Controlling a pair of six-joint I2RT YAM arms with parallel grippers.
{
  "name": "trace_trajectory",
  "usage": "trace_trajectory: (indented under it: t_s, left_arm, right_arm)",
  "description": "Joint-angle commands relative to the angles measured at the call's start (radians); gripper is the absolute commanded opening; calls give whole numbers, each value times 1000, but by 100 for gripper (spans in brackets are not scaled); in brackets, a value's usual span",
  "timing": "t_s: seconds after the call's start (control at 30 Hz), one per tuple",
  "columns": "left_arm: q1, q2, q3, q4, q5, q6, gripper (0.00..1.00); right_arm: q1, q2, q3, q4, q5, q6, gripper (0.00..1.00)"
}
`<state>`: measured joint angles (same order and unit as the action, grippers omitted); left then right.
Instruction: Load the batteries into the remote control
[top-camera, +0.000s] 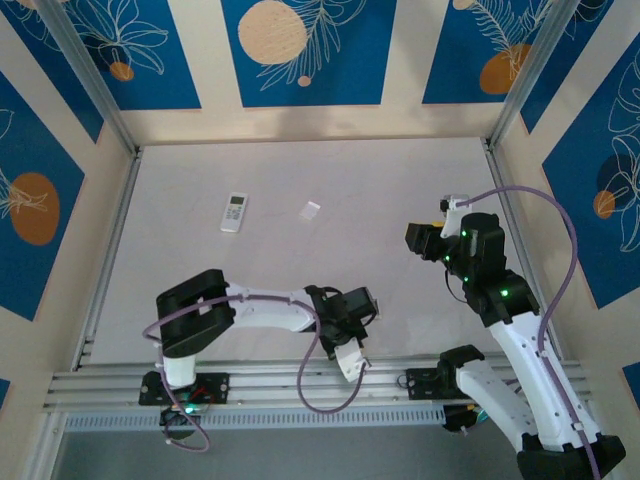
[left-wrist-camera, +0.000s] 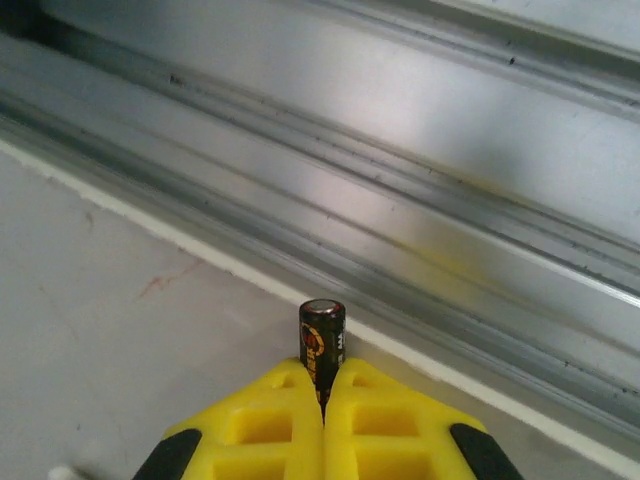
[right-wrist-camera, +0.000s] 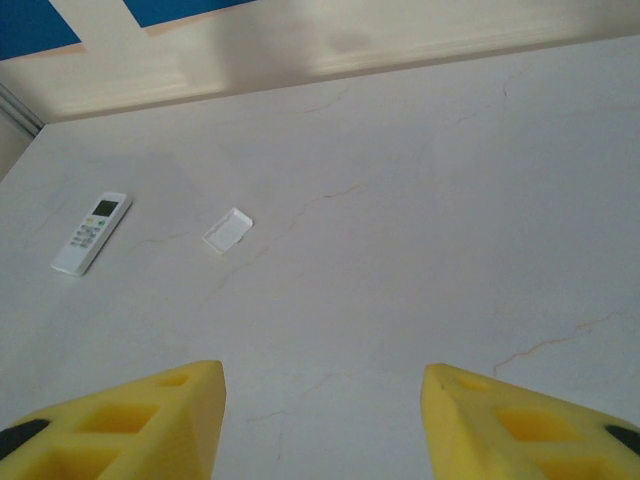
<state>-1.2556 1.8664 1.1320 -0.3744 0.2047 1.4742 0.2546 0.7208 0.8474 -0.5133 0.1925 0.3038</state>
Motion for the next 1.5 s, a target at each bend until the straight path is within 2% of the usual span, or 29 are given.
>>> trace_trajectory:
  t_s: [0.0,0.43,0.53,0.7,0.77,0.83,0.87,0.97,1.03,1.1,1.17,1.2,1.27,1.33,1.37,1.47]
  left_arm:
    - [21,47,5,73,-68,65,1]
    - [105,53,21,46,-116,191,2]
    - [108,39,21,61,-101,187,23]
    - [108,8,10,73,-81,182,34]
    - [107,-36,-17,118,-47,149,43]
    - [107,-115,-59,200,46,27,52]
    - [110,-165,-80,254,94,-108,59]
    - [147,-351,-145,386,227,-523,70]
    - [195,-482,-246,564,211,-849,78]
    - [285,-615,-370,737,147,-1212,88]
    - [395,-711,-453,786,102,-1506,92]
    - [450,-751,-477,754,87,-1612,93]
    - [518,-796,-491,615,63,-1673,95]
    - [543,-799,-473,448,-56,-1717,96]
    - [561,-789,-458,369,-81,-1732,98]
    - [601,-746,-433,283,-12,-1748,100]
  right_arm:
    - [-3,-12,-7,-7,-24,-13,55]
    - [-5,-10,-9,-7,-40,-10,55]
    - [-5,-9,-12,-13,-48,-7,55]
    - [-5,4,-7,-34,-69,7,56]
    - [-5,16,0,-59,-80,28,56]
    - [-5,42,14,-109,-101,68,56]
    - [-5,57,23,-148,-118,101,56]
    - [-4,124,32,-266,-195,190,54]
    - [9,167,15,-326,-257,232,48]
    - [76,203,-13,-358,-281,265,41]
    - [199,232,-47,-351,-255,303,40]
    - [280,256,-57,-344,-224,317,40]
    - [391,319,-70,-326,-201,326,40]
    - [467,395,-66,-320,-179,321,37]
    - [503,444,-59,-321,-159,311,36]
    - [575,552,-46,-312,-101,305,35]
